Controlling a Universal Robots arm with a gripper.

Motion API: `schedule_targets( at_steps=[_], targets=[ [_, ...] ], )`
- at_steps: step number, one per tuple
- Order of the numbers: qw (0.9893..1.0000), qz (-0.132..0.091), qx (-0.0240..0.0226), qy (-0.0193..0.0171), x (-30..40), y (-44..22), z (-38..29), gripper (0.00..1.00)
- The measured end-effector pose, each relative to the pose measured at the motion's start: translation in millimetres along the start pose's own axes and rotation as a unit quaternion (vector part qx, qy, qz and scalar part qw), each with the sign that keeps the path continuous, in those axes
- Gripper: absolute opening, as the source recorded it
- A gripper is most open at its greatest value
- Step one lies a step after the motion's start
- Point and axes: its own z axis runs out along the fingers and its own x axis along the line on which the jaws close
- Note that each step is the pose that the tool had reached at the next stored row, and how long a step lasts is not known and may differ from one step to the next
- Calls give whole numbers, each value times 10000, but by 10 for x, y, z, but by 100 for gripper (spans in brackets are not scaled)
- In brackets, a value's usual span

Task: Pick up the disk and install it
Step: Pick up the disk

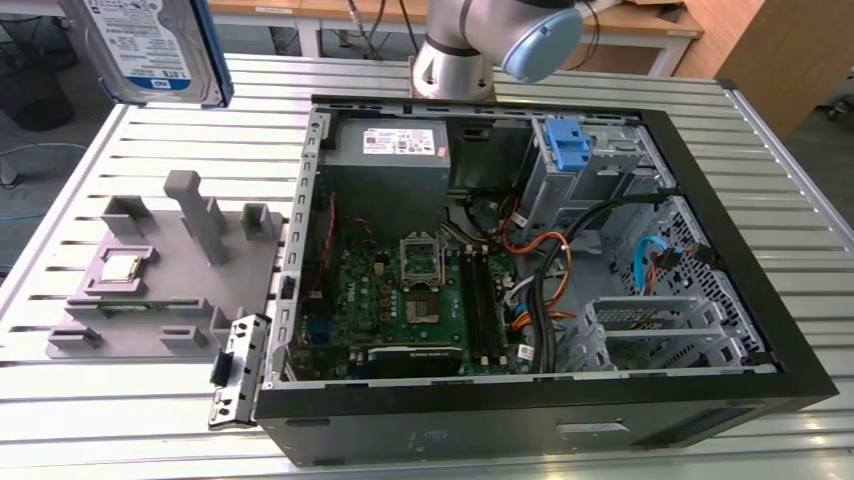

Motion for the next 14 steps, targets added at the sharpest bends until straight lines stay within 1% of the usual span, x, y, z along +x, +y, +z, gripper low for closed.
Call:
schedule_targets(
  at_steps=[6, 14],
  targets=[
    [10000, 0, 0, 0, -6, -174, -5, 35],
    [10000, 0, 1, -1, -15, -474, -13, 35]
  ],
)
